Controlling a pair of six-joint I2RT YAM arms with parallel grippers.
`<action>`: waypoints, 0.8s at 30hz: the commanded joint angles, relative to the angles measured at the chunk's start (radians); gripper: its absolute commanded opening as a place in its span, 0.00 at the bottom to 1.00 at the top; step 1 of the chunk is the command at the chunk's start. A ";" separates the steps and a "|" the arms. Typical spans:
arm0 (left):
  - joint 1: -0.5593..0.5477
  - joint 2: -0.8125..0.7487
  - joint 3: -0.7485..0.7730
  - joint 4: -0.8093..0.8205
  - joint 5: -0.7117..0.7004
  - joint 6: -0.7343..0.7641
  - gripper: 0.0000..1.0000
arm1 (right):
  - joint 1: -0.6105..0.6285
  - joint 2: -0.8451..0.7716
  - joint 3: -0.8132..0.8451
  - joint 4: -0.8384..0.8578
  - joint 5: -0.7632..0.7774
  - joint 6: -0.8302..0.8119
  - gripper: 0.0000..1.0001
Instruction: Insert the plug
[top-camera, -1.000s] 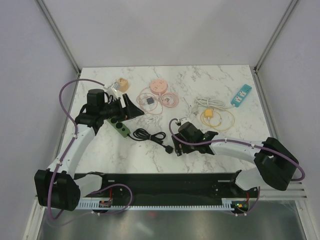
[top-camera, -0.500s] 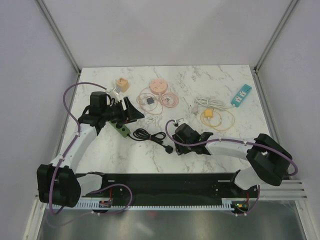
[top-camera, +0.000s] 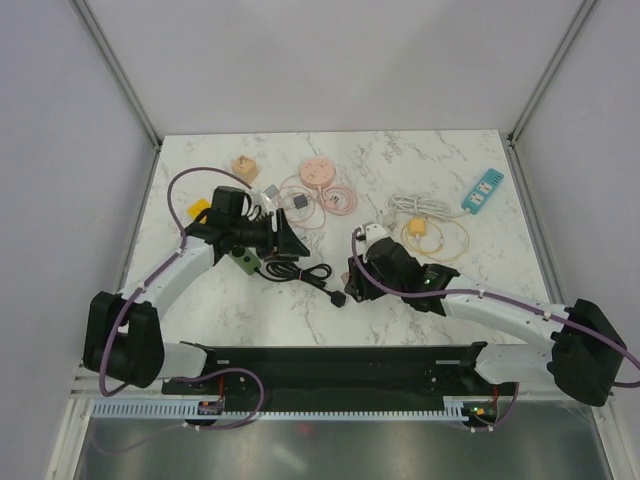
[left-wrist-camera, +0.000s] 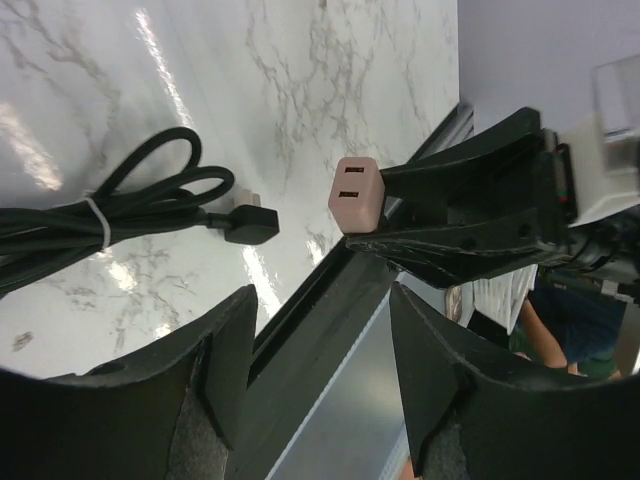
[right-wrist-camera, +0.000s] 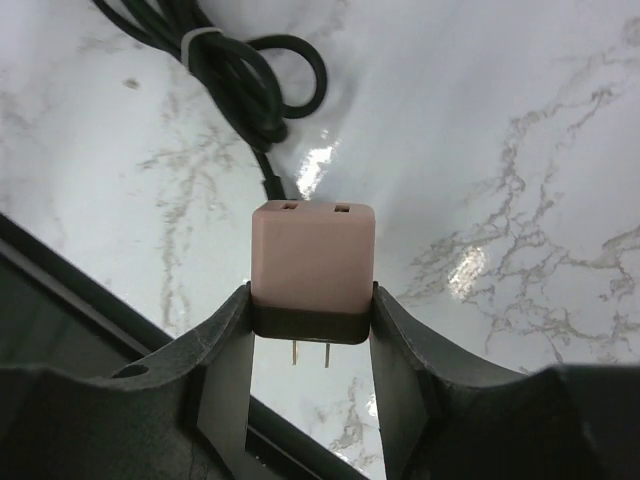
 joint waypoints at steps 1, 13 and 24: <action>-0.077 0.032 0.069 0.019 0.050 0.031 0.63 | 0.005 -0.072 0.041 0.052 -0.083 -0.022 0.13; -0.220 0.144 0.116 0.033 0.030 0.002 0.66 | 0.005 -0.136 0.009 0.143 -0.215 -0.006 0.12; -0.304 0.219 0.111 0.108 0.090 -0.064 0.61 | 0.005 -0.142 -0.009 0.184 -0.213 -0.003 0.10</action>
